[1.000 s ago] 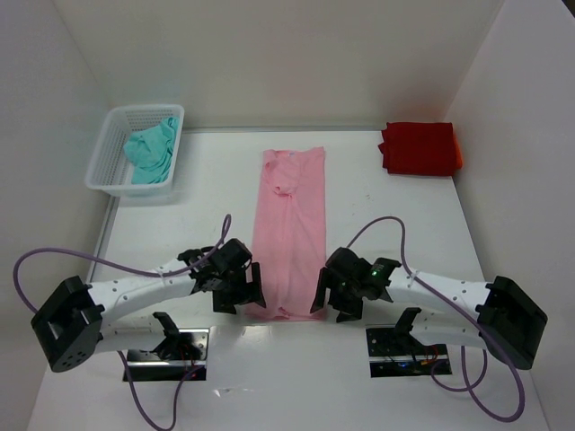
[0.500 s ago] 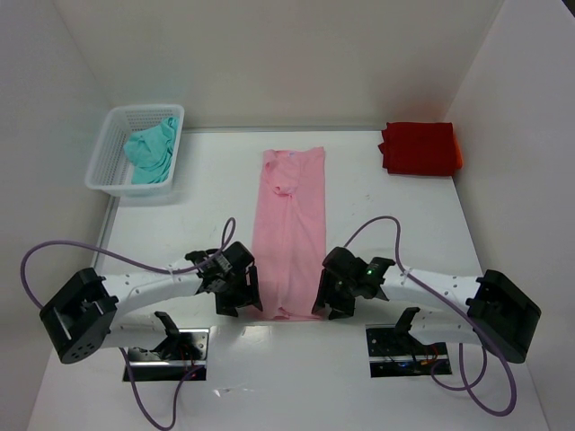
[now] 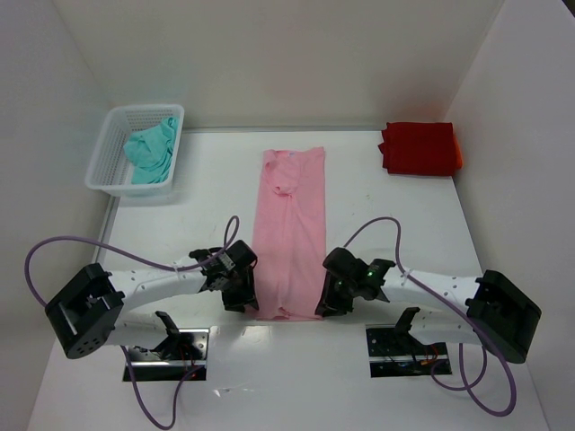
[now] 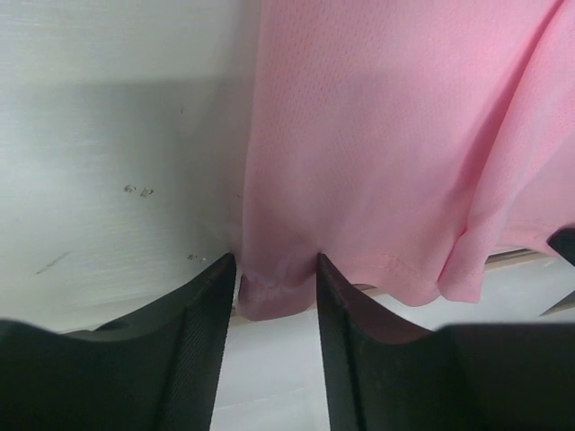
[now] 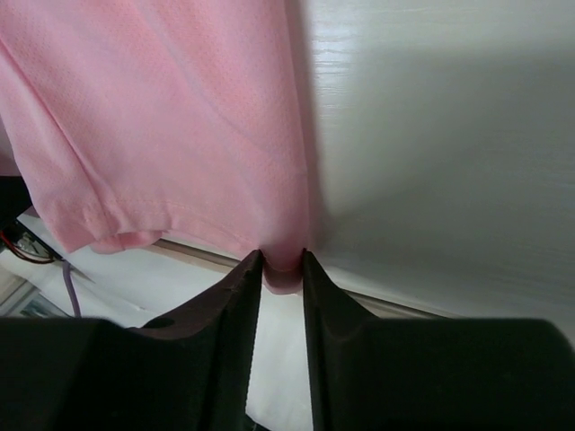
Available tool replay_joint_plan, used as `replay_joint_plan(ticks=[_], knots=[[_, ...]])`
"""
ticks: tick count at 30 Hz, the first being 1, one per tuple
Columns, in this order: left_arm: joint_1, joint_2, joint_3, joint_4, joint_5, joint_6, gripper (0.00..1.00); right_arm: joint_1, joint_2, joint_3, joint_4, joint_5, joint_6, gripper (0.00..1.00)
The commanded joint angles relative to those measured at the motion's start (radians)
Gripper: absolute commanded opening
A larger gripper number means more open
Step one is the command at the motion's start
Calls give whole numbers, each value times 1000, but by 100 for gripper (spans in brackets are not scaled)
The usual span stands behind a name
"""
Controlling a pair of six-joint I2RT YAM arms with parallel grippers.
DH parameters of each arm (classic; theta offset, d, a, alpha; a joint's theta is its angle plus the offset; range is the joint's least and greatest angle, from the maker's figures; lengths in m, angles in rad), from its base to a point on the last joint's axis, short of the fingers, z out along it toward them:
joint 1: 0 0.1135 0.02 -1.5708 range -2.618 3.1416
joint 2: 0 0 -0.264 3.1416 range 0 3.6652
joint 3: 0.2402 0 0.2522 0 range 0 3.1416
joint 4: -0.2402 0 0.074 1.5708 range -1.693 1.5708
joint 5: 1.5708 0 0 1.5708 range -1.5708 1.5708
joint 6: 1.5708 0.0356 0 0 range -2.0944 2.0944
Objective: Fold and stack the t-shirts
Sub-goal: Grab the bottom of the folded rectangular tshirt with both arms
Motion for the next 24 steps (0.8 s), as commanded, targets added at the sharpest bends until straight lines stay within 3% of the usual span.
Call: replay_joint_plan(ticks=[1,3,7,8,16,24], knots=[[-3,3,16,0,-17,2,48,8,-18,-22,45,1,25,29],[-3,3,16,0,-17,2,44,8,-18,-22,55,1,25,27],[-3,13,16,0,-17,11,35,8,-27,-31,65,-8,34,11],[-3,23,16,0,-17,22,29,8,-27,-31,65,-8,34,8],[-3,50,71,-12,-7,68,0,8,-50,14,30,27,25,0],[-3,21,252,-117,-18,159,0,8,-41,181,-46,101,-28,0]])
